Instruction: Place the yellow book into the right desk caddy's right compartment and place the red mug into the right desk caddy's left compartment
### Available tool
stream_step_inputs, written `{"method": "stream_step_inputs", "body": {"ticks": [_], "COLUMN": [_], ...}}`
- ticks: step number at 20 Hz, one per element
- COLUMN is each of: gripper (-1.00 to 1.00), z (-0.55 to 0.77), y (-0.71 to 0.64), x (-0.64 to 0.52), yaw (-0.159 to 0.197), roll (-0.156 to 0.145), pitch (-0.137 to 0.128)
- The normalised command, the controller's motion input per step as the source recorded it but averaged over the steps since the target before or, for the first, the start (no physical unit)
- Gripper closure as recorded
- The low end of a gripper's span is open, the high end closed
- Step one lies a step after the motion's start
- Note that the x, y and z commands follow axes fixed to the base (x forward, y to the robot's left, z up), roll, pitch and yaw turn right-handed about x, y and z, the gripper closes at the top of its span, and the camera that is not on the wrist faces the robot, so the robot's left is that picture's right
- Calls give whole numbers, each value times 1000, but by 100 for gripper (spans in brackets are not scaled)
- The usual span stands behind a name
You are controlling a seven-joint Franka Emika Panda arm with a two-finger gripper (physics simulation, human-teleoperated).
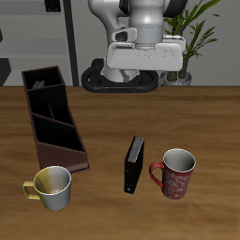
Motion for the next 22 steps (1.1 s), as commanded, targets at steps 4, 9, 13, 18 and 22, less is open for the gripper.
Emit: {"method": "stream_step_inputs", "body": {"ticks": [4,9,13,18,22], "gripper": [-100,-100,-100,-100,-100], "z": [1,55,-28,-66,-44], "y": [7,-125,-61,37,307], "x": [160,156,85,97,167], "yaw": [49,-25,-35,0,5], "roll": [32,-38,-35,-16,7], "pitch": [14,-4,1,-7,-11]}}
